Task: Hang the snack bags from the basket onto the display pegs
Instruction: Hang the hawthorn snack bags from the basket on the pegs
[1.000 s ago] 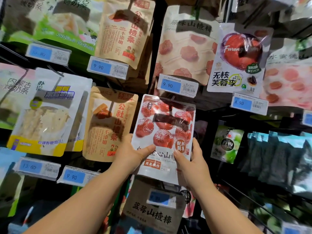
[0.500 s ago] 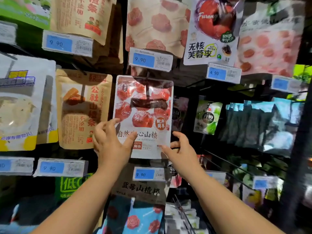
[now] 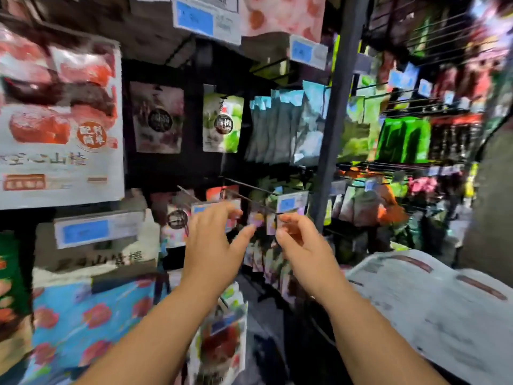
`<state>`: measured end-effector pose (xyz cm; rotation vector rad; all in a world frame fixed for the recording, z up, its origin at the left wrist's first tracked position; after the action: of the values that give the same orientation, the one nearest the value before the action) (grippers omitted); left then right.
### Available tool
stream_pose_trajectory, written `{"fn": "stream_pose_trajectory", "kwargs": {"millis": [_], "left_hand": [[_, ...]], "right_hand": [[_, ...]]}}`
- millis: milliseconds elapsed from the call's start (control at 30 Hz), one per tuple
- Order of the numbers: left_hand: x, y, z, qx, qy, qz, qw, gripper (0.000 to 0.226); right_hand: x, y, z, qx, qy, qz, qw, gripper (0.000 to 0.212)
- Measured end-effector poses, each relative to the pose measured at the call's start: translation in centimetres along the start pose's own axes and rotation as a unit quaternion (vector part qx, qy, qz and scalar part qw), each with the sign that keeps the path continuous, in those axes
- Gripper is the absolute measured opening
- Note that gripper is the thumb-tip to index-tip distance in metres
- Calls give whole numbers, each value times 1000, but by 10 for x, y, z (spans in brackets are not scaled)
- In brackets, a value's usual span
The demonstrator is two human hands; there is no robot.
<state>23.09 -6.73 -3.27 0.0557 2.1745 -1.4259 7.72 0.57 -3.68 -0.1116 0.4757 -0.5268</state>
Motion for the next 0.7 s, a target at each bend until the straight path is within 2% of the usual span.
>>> {"fn": "stream_pose_trajectory", "kwargs": {"millis": [67, 167, 333, 433, 500, 700], "left_hand": [[48, 8, -23, 9, 60, 71, 996, 25], [116, 21, -62, 58, 120, 186, 974, 36], [188, 48, -125, 109, 194, 311, 924, 30], [215, 59, -144, 140, 219, 389, 884, 42], [224, 65, -149, 132, 238, 429, 862, 52], [223, 72, -144, 150, 241, 478, 831, 89]], "right_hand": [[-37, 9, -23, 22, 46, -21, 998, 16], [-95, 30, -53, 59, 124, -36, 990, 14], [-185, 67, -98, 137, 231, -101, 958, 15], [-218, 80, -122, 184, 297, -119, 929, 18], [-228, 86, -135, 216, 315, -112, 917, 24], [-229, 95, -153, 236, 357, -85, 900, 35]]}}
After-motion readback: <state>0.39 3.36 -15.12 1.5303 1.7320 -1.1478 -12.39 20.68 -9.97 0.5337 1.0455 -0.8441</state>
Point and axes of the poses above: each hand's wrist, its own y-axis away from the middle knuckle, its own x-axis out of the palm, z = x × y, the point moved 3 cm from there along -y, towards the middle knuckle, and after that the axes turned 14 degrees about x, right-handed, at the moved point
